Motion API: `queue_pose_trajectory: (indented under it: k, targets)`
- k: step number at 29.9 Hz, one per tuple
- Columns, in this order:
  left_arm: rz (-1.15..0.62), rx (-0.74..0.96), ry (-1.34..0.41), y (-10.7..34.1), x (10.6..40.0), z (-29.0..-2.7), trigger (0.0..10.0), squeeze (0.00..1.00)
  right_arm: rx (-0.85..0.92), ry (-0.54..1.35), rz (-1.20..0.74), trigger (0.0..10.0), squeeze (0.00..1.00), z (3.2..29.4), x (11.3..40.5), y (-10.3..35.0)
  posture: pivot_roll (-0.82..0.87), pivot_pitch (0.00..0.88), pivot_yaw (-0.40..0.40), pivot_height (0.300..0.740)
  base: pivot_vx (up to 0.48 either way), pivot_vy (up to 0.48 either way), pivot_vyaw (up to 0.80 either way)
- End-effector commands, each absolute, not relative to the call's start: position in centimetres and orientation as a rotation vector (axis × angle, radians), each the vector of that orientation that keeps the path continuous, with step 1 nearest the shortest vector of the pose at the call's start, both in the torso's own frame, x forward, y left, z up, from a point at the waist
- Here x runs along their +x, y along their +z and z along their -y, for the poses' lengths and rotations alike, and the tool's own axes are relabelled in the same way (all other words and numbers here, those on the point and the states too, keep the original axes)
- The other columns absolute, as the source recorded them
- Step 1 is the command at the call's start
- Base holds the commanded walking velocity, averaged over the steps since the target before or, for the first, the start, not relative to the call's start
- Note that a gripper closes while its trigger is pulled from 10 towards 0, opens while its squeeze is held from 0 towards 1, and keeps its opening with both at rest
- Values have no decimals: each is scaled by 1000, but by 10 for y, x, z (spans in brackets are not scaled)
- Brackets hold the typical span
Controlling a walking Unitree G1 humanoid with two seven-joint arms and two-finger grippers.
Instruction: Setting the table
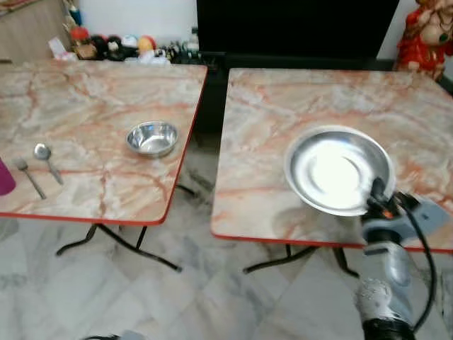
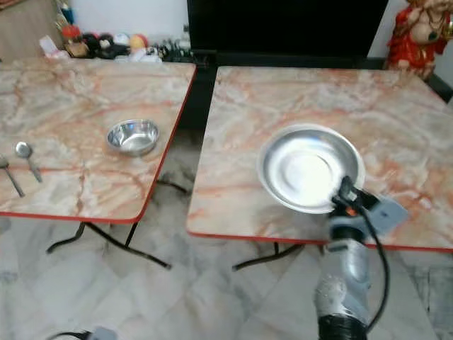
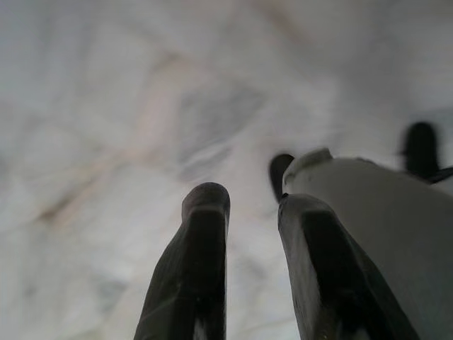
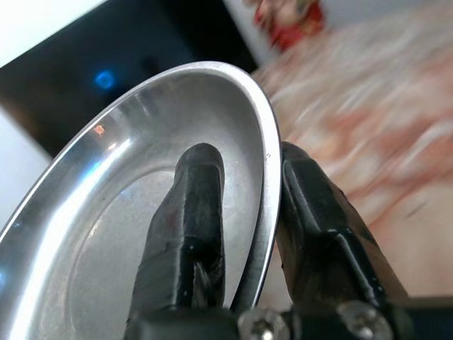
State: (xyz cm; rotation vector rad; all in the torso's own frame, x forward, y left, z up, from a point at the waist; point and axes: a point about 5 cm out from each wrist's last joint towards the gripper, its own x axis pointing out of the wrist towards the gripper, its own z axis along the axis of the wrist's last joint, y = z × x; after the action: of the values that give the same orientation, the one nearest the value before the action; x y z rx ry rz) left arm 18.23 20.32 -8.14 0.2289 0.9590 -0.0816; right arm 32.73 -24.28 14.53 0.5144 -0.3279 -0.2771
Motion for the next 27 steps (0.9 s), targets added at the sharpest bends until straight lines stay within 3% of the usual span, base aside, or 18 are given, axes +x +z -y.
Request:
queue_pose_trajectory:
  k: [1, 7, 19, 27]
  targets:
    - [-1003, 245, -65, -85, 170, -215, 10000, 0, 510, -282, 345, 10000, 0, 238, 329, 149, -8, 103, -16, 740, 0, -435, 0]
    - [-1014, 268, -74, -87, 165, -216, 10000, 0, 499, -328, 344, 10000, 0, 245, 325, 146, -9, 116, -6, 740, 0, -385, 0]
    - [-1018, 278, -97, -88, 163, -213, 10000, 0, 515, -440, 327, 10000, 0, 254, 326, 144, -22, 141, -3, 740, 0, 0, 0]
    - [-1020, 269, -106, -90, 162, -208, 10000, 0, 550, -404, 256, 10000, 0, 242, 336, 137, -15, 142, -12, 740, 0, 0, 0]
